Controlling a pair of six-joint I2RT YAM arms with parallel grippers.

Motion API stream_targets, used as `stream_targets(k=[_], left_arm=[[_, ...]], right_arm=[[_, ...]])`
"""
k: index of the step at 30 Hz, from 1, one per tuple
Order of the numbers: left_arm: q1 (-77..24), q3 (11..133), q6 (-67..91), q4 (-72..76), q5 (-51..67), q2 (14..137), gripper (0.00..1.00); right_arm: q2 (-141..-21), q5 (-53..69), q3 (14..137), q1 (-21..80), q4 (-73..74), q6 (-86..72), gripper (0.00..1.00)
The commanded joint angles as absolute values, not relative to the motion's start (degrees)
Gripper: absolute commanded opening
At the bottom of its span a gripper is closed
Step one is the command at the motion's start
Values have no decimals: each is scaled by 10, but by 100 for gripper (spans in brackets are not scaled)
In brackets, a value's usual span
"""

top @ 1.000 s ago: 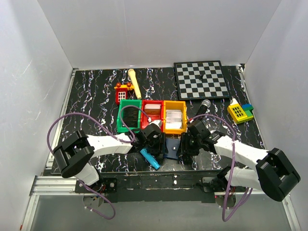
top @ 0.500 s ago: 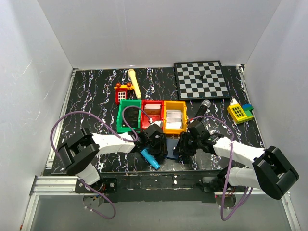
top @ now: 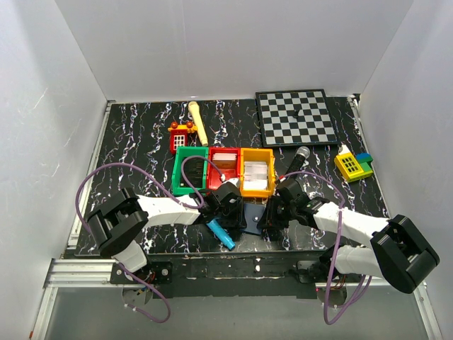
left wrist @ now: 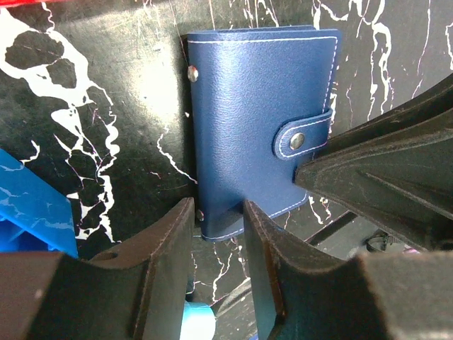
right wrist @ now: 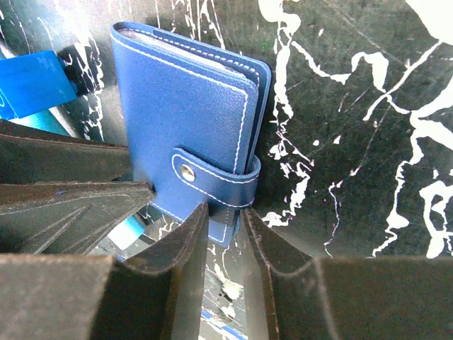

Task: Take the credit cards out of the card holder
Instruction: Pick up the card holder from the center of the board.

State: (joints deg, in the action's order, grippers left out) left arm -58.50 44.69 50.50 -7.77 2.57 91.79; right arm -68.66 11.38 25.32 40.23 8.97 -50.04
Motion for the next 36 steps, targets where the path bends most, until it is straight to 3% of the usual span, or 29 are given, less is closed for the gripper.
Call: stream_targets(k=[1,6,11,36], left_arm=[[-590,455,497,-73,29,918,33],[-590,456,495,-72,32,922,33],[-590,451,495,-69,29,914,33],[-589,342,505,28,-29,736,47]], right_arm=[[-681,122,247,402,79,-502,29],[-671,127,247,402,77,-498,23],[-662,129,246,403,83,-495,1],[-549,130,251,402,151,-433,1]])
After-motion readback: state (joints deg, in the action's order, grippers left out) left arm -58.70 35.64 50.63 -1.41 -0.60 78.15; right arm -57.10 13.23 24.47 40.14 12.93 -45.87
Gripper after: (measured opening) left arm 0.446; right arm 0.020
